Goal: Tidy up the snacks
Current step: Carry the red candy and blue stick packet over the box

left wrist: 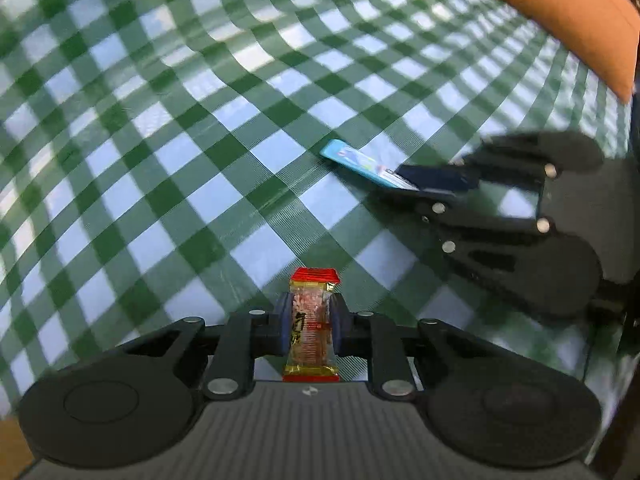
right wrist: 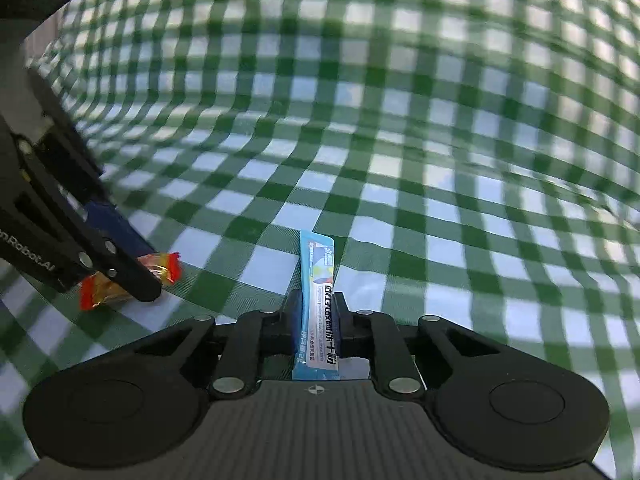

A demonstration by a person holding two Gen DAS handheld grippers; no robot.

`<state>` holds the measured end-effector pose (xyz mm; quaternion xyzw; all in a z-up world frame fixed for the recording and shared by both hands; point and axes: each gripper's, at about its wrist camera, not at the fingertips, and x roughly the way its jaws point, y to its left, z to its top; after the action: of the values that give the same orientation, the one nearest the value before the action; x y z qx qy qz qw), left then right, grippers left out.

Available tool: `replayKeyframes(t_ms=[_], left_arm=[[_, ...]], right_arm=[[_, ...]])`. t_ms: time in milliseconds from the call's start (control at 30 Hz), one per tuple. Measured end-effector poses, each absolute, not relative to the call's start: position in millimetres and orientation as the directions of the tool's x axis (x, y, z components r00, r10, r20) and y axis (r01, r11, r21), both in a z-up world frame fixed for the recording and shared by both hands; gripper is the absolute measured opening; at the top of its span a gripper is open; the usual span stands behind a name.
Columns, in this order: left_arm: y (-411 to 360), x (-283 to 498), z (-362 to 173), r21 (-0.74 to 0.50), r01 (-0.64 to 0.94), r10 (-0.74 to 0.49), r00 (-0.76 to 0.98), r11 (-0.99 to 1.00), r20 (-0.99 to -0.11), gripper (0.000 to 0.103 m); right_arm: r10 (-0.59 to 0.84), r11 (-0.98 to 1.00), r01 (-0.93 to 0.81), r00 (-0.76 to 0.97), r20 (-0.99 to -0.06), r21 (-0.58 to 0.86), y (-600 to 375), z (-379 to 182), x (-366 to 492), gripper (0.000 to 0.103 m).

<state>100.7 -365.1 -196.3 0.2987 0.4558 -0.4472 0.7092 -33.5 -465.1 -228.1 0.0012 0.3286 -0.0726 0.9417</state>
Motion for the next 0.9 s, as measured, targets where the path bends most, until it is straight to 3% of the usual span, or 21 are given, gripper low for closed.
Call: replayKeyframes(t_ms=[200,400,633,900], left_arm=[[-307.7,51.9,-129.3,-0.051,0.887,-0.471,0.195,0.460,-0.860,0.021],[-229.2,-15.0,-61.7,-0.098,0.869,-0.540,0.210,0.485,-0.815,0.021],[-119.6,-73.3,-9.4,-0.066,0.827,-0.539,0.301,0.558,-0.787,0.021],[6.3,-117.3,17.9,-0.041,0.730,-0.499,0.424,0.682,-0.756,0.021]], right_arm=[[-0.201,0.958,0.280,0.808,-0.554,0.060,-419.6,-172.3,-99.5,0.016],[-0.182,0.926,0.318,0.848,-0.498,0.204,-335.8,-112.1,-176.8,0.016],[-0.055,0.930,0.226,0.865,-0.498,0.290,-231.2,-63.7,-231.7,0.016],[0.083,0.957,0.072,0.860,-0.504,0.280,-122.6,-19.4,-262.2,0.016]])
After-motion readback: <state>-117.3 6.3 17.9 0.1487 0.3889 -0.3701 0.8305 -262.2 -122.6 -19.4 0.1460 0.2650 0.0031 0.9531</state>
